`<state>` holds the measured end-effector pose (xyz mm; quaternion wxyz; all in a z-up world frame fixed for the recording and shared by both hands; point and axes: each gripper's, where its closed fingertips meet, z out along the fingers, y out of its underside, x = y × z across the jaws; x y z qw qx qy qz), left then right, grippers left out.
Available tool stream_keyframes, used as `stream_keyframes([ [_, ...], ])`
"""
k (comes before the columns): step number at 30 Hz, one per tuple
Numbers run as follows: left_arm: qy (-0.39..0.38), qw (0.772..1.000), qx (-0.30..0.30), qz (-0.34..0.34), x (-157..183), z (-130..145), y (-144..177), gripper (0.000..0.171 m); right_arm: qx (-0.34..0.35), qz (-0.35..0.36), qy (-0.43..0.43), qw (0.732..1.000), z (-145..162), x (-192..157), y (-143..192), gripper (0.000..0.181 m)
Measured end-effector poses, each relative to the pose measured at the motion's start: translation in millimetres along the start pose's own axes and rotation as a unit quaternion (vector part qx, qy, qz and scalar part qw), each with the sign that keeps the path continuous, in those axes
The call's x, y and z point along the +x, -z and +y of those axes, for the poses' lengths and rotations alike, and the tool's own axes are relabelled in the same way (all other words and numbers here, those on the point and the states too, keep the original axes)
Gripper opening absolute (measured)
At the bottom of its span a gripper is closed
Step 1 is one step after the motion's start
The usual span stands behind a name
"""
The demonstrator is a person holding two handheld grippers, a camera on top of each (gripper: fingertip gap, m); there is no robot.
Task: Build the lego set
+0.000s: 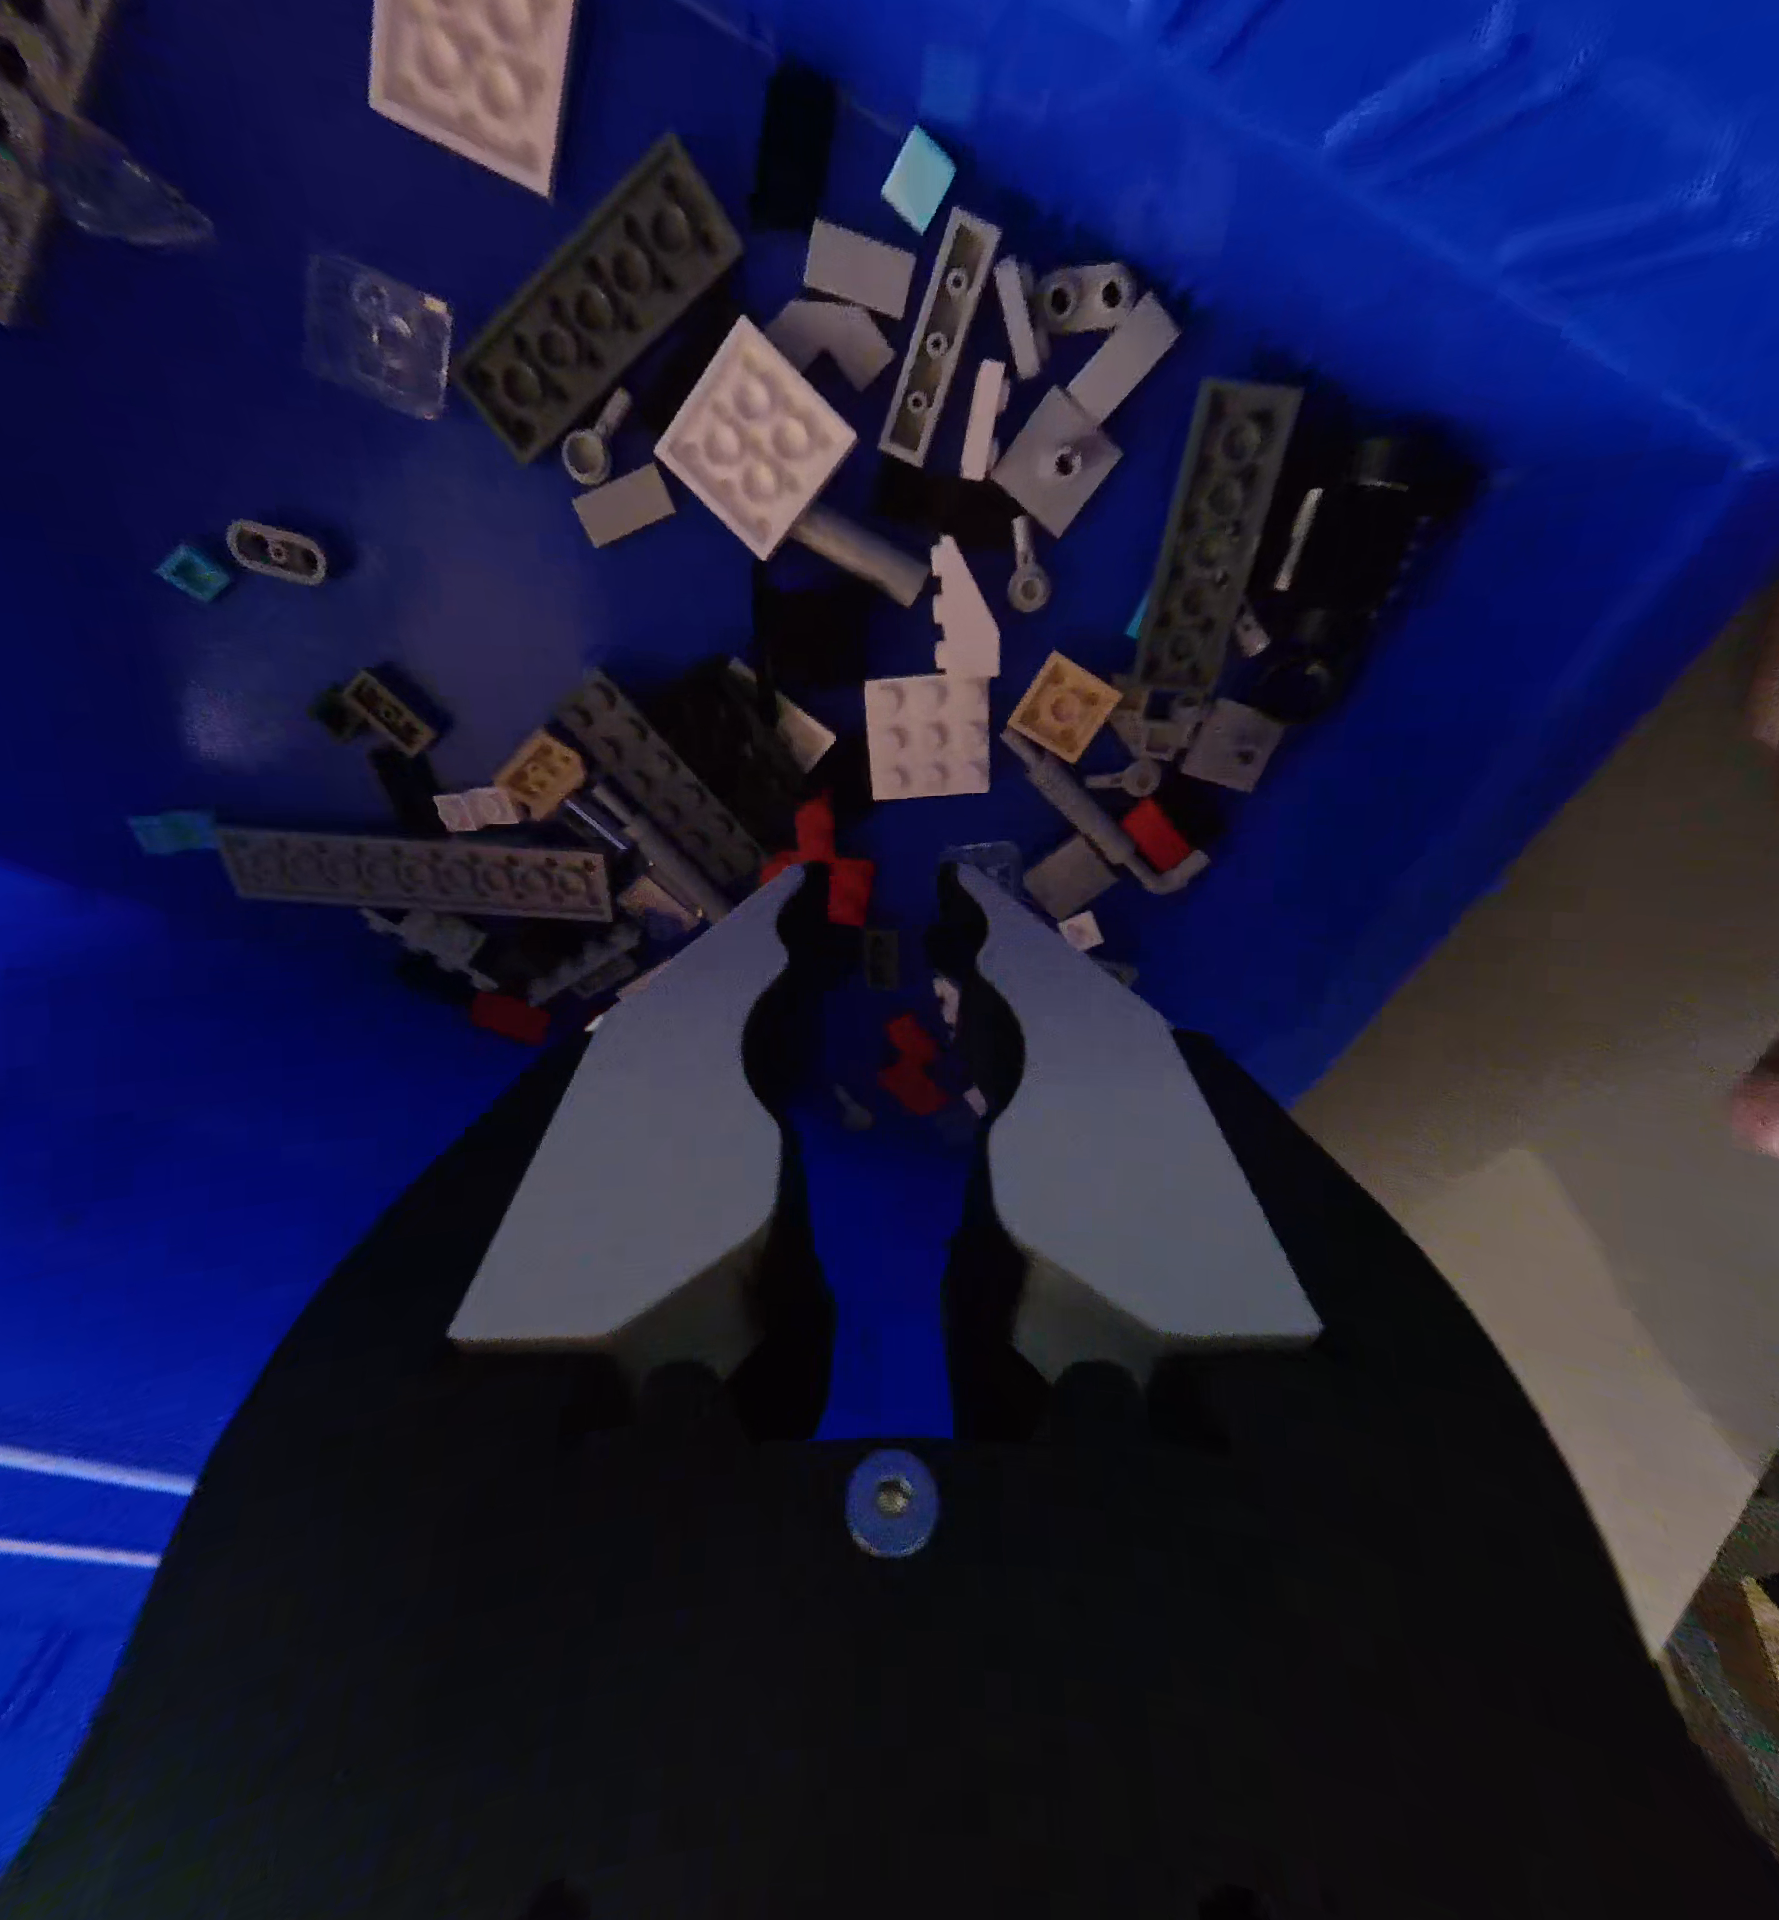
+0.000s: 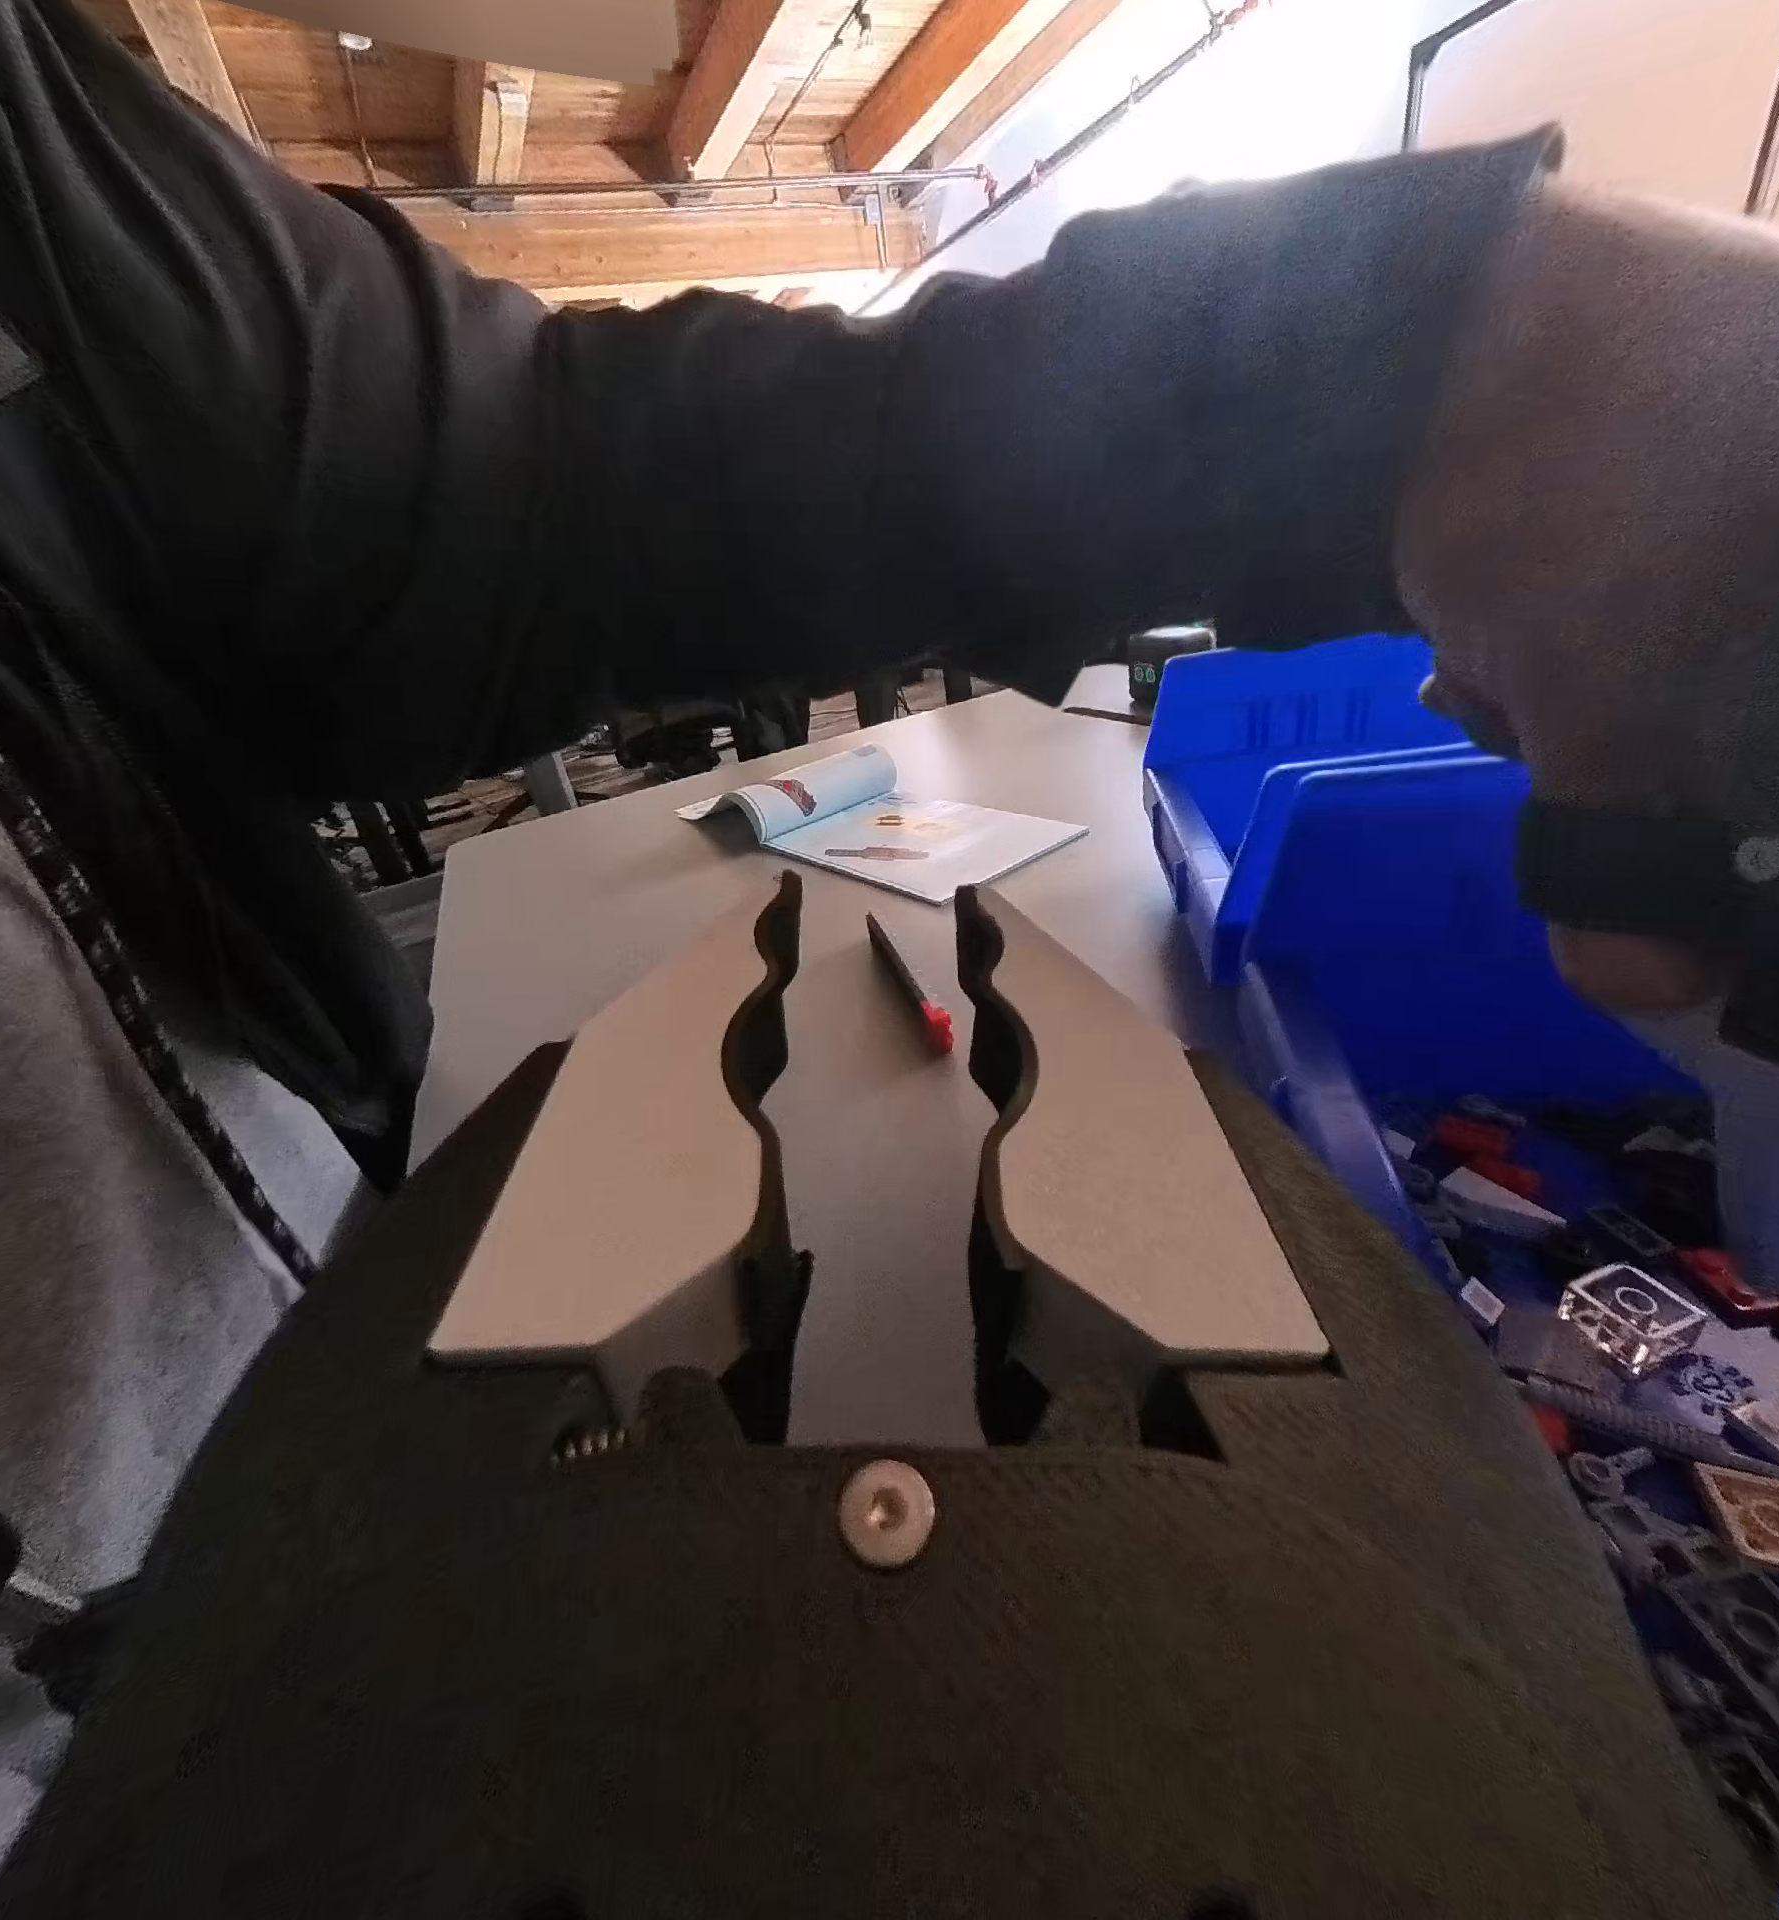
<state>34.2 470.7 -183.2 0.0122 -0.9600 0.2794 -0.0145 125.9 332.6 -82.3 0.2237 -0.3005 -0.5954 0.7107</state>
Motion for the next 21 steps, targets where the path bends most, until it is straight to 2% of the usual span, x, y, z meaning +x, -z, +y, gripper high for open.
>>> stream_keyframes([
  [16, -0.027, 0.998, -0.037, -0.039, -15.0, 2.9, -22.1, 0.018, 0.004, 0.002, -0.008, 1.0, -1.2, 2.2, 2.2, 0.032],
  [21, -0.031, 0.998, -0.035, -0.032, -12.4, 1.8, -23.6, 0.009, 0.007, 0.003, -0.016, 1.0, -2.3, 4.3, 2.8, 0.032],
])
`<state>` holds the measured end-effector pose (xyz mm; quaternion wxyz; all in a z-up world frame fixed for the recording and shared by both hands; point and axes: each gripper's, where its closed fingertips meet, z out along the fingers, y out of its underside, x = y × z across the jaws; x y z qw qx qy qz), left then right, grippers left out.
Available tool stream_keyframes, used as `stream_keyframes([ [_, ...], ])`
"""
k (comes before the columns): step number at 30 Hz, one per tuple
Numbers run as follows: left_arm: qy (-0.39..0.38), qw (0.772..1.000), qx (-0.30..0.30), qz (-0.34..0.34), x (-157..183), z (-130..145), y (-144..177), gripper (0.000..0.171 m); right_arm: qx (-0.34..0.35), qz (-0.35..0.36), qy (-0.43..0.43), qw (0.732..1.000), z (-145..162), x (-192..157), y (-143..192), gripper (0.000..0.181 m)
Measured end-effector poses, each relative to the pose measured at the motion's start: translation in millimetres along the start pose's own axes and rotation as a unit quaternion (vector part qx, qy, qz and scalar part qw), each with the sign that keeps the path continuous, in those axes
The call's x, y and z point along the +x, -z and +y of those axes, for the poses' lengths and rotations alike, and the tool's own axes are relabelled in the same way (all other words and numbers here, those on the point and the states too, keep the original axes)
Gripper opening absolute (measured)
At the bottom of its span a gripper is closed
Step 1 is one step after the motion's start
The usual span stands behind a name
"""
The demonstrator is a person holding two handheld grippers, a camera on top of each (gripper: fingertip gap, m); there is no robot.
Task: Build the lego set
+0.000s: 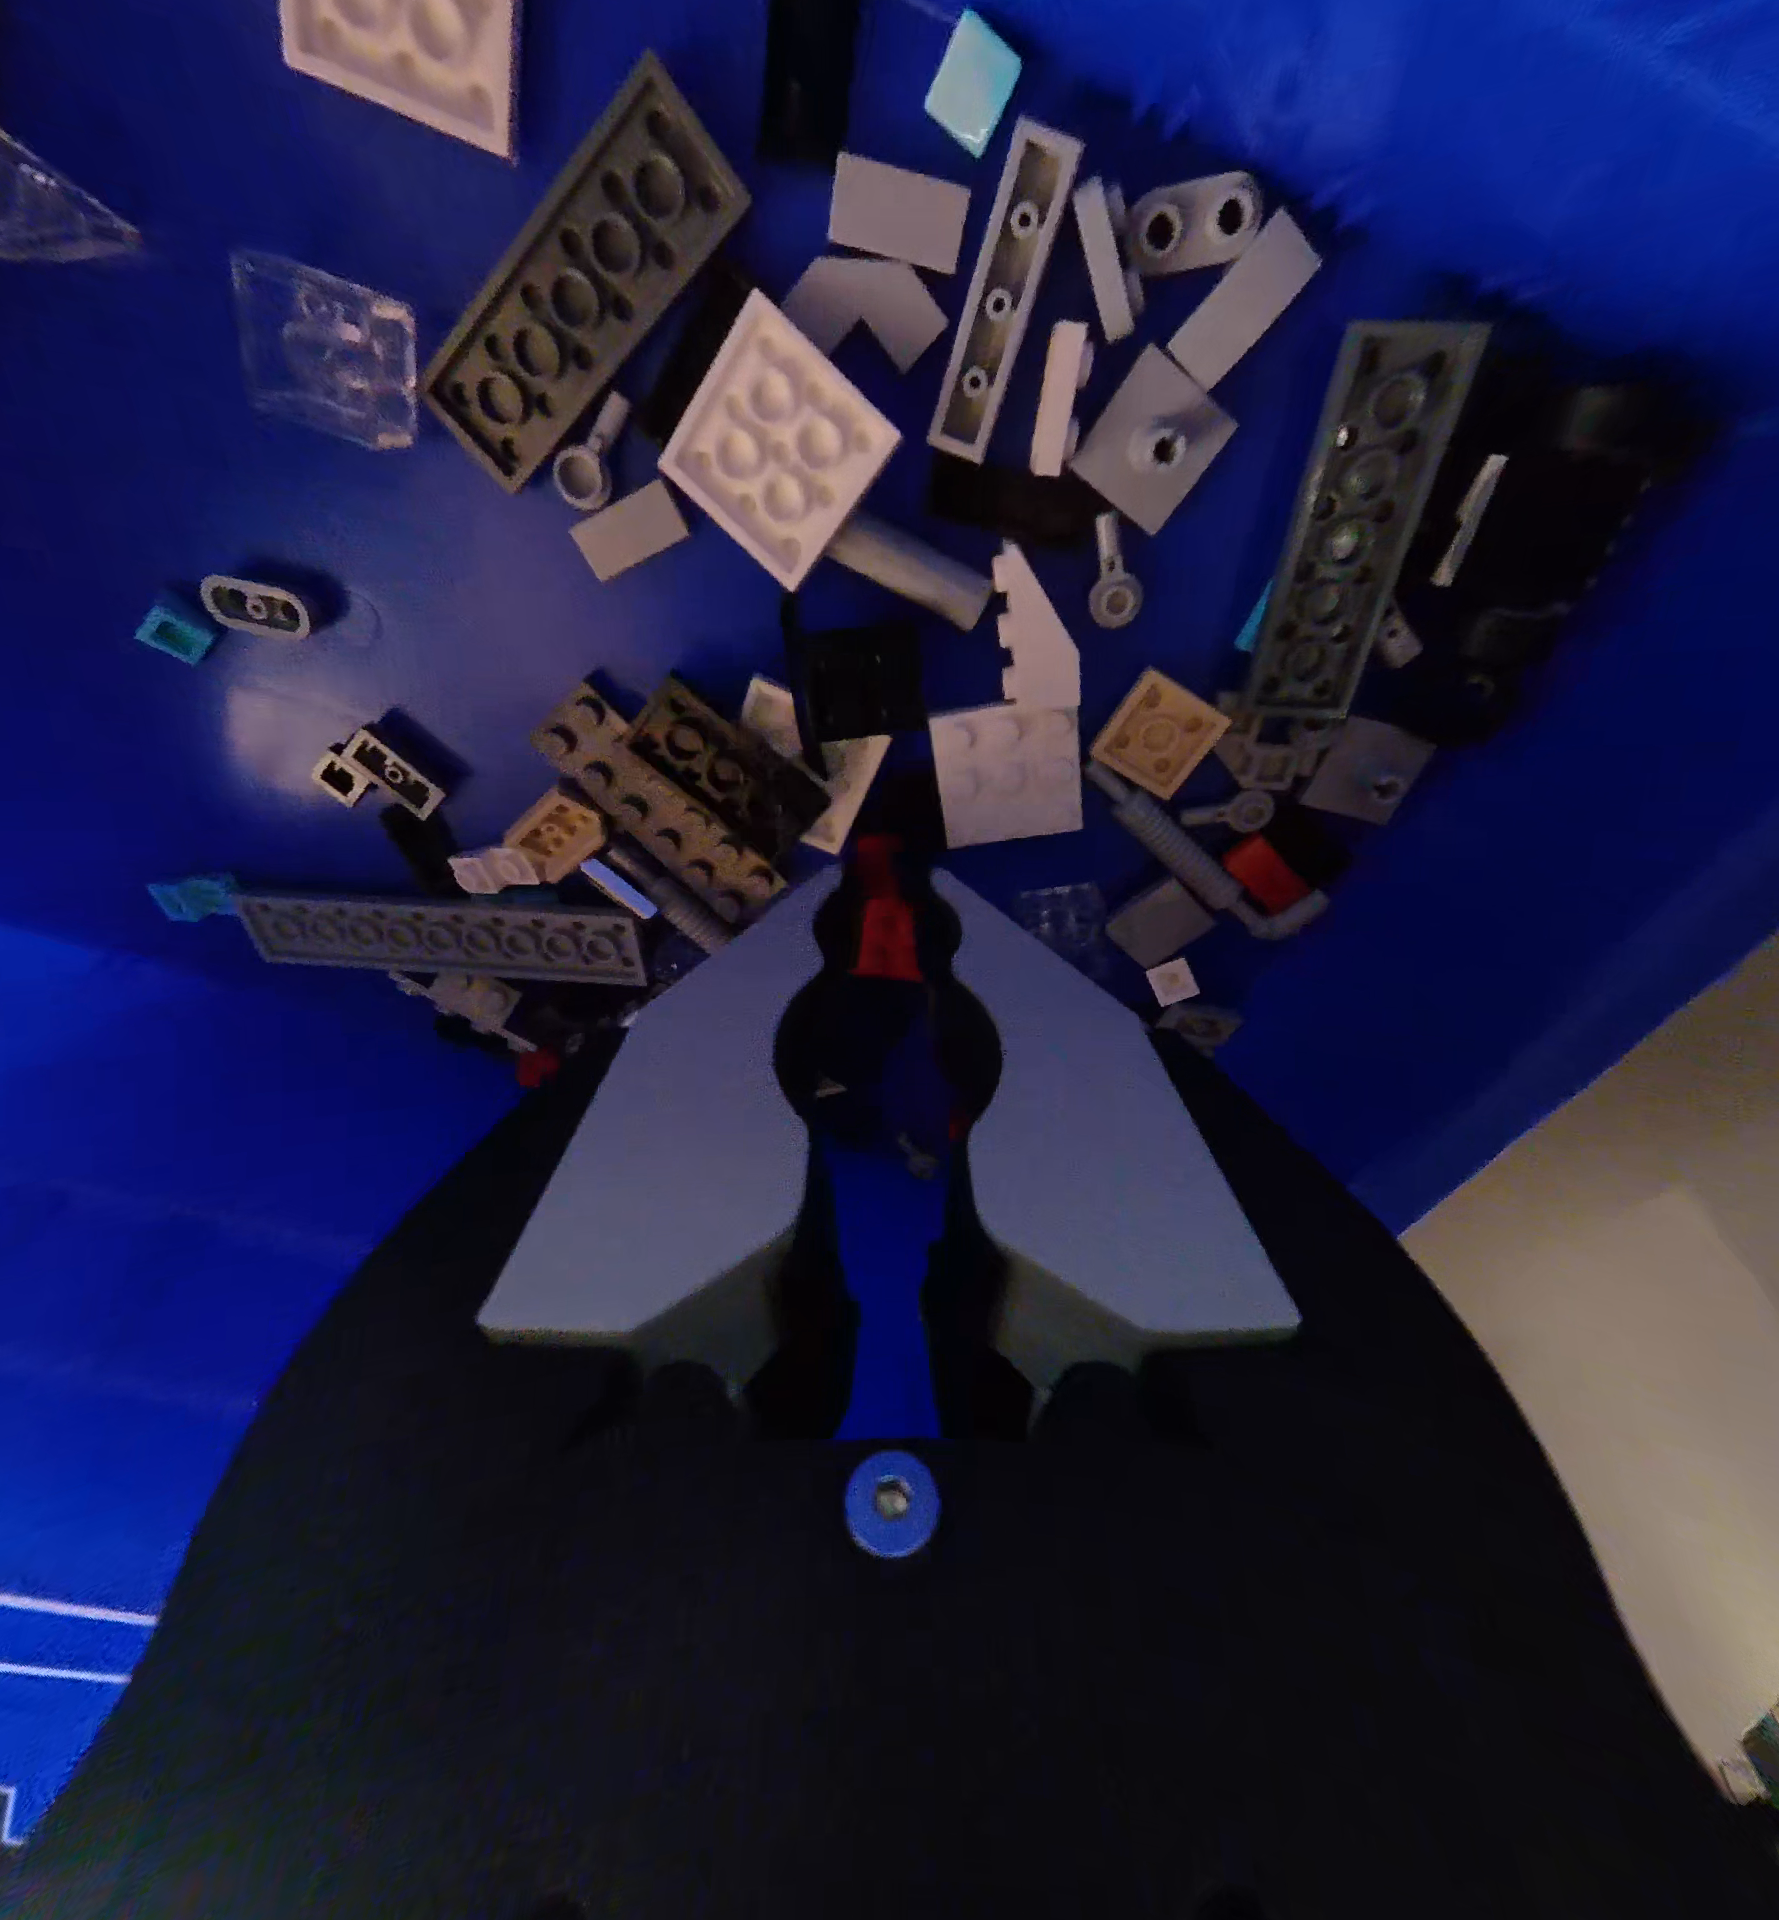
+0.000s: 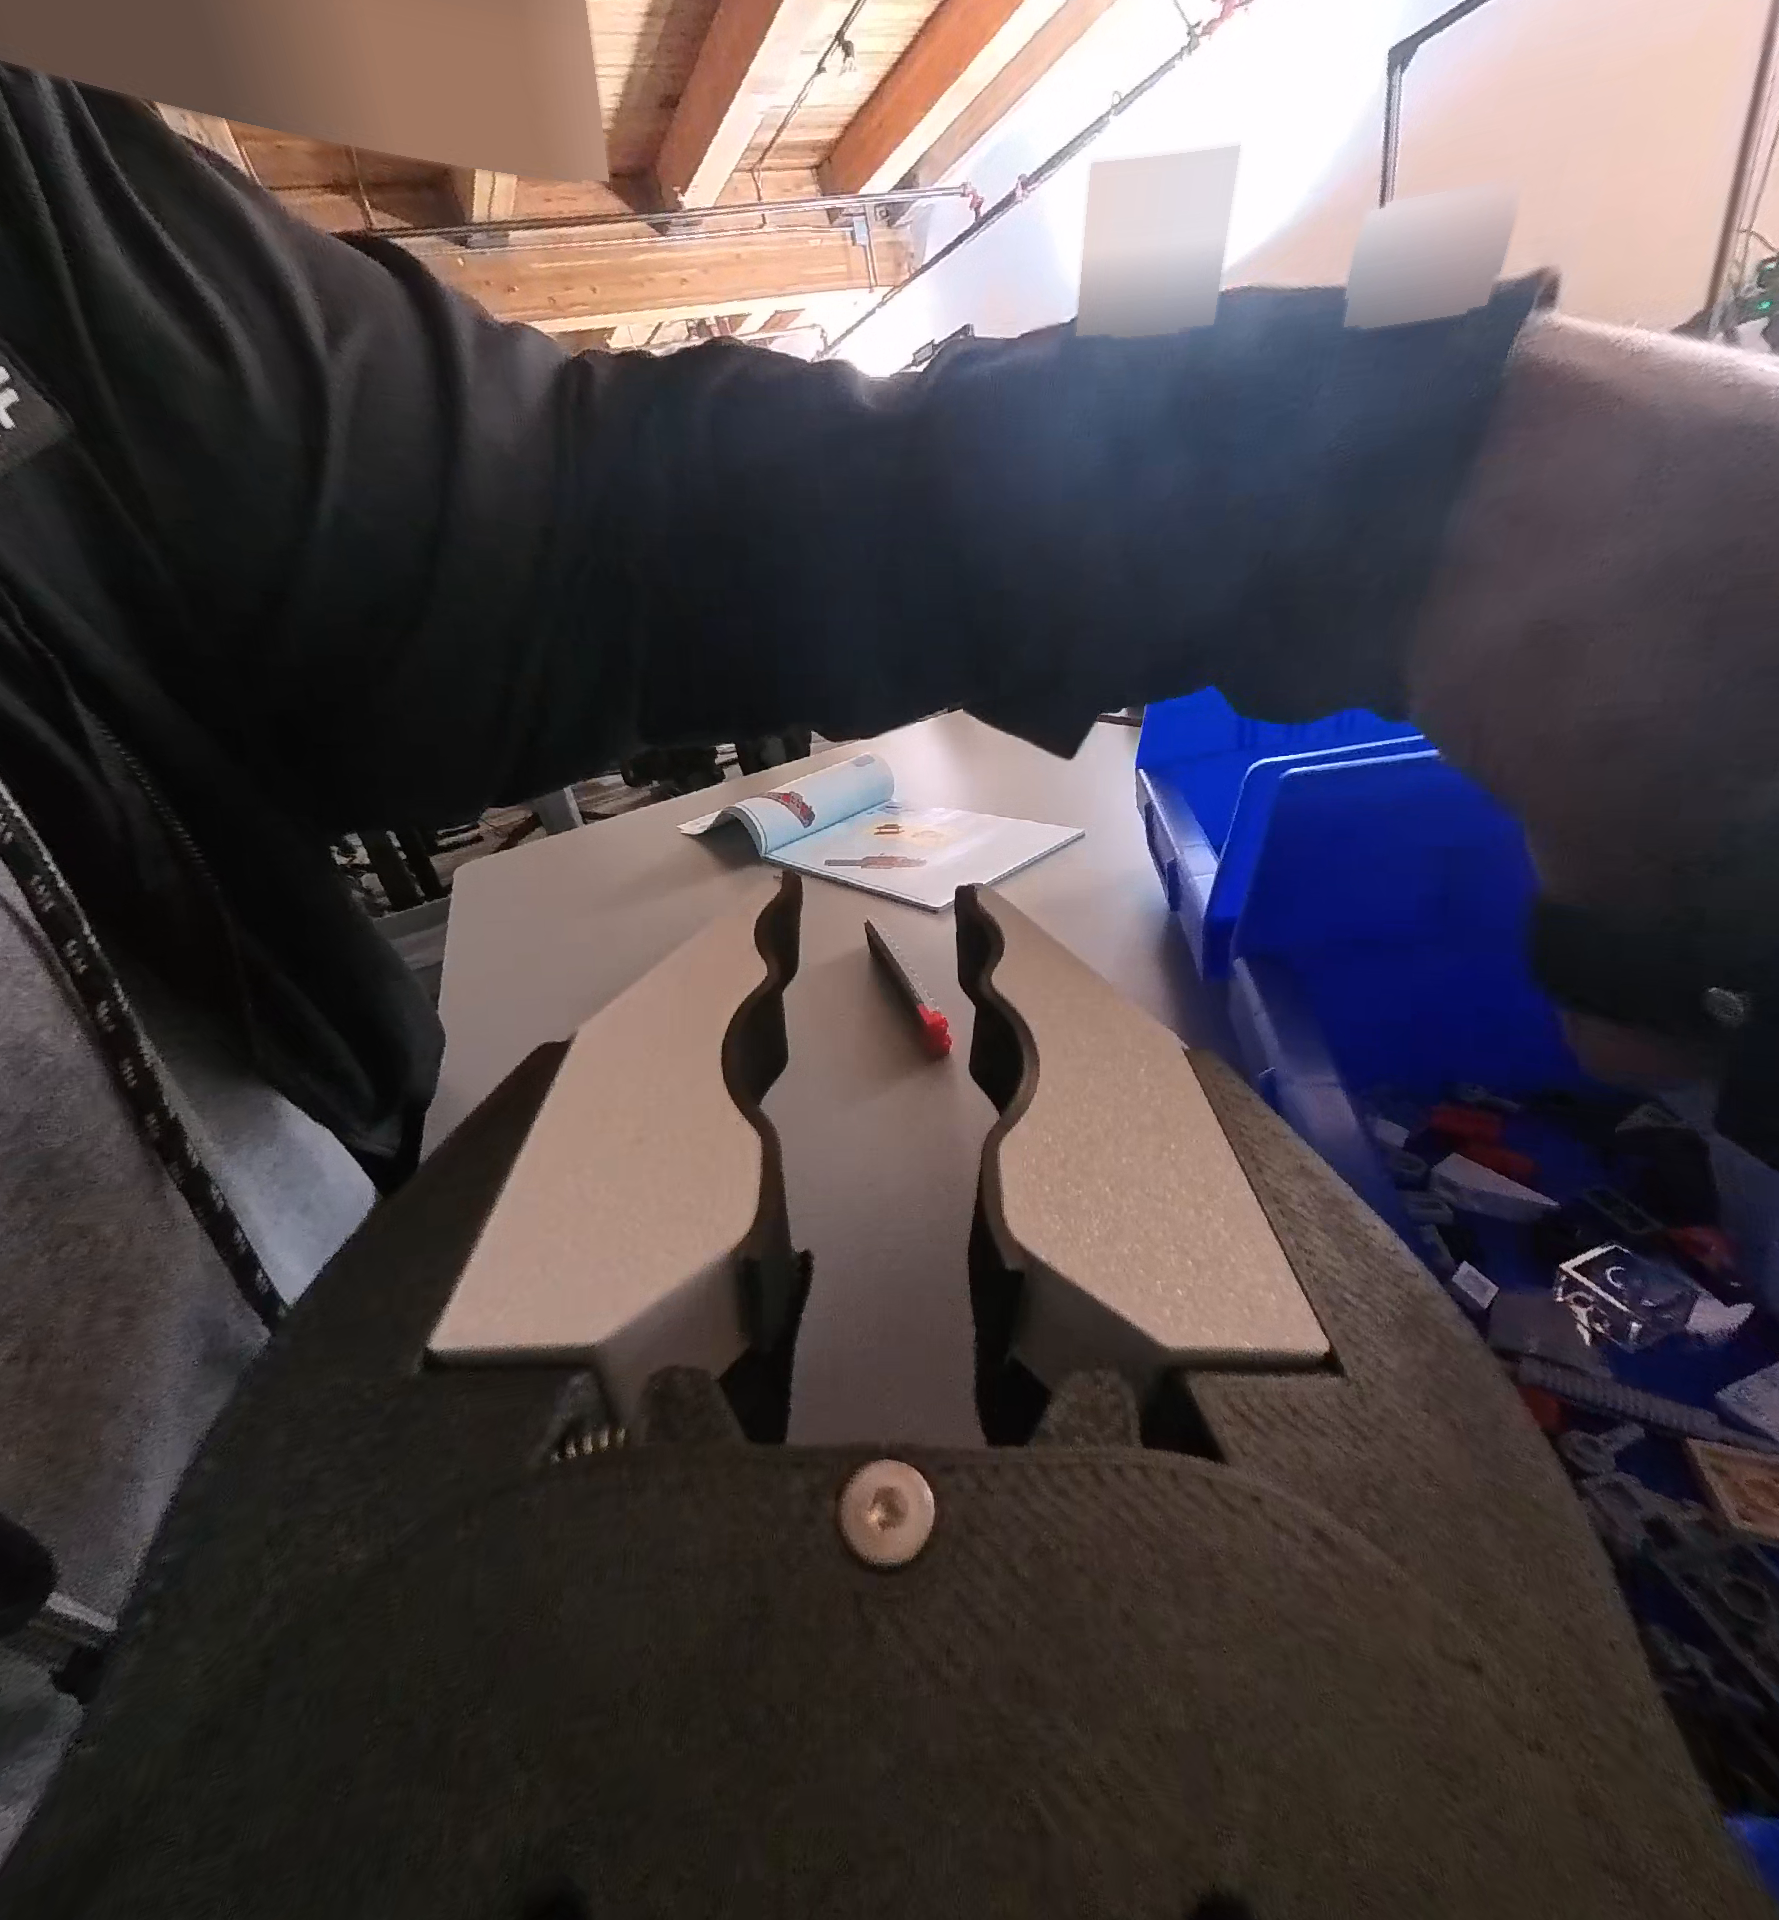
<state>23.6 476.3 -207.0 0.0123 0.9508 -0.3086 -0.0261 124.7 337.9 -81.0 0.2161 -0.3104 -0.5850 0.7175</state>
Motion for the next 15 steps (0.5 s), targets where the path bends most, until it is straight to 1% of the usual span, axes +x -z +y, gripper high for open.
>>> stream_keyframes([
  [3, 0.01, 1.0, 0.017, 0.0, -1.0, -2.1, 3.1, 0.008, 0.0, -0.001, 0.0, 1.0, 0.1, -0.4, -0.2, 0.032],
  [8, 0.038, 0.995, 0.093, 0.013, 4.9, -11.9, 28.8, 0.008, 0.0, -0.002, -0.002, 1.0, -0.2, -0.1, -0.2, 0.032],
  [12, 0.067, 0.983, 0.17, 0.017, 13.3, -9.9, 60.8, 0.008, 0.002, -0.002, -0.005, 1.0, -0.8, 0.1, 0.0, 0.032],
  [15, 0.096, 0.965, 0.243, 0.017, 25.0, -1.0, 92.3, 0.008, 0.006, -0.006, -0.004, 1.0, -2.2, -1.3, 0.8, 0.032],
])
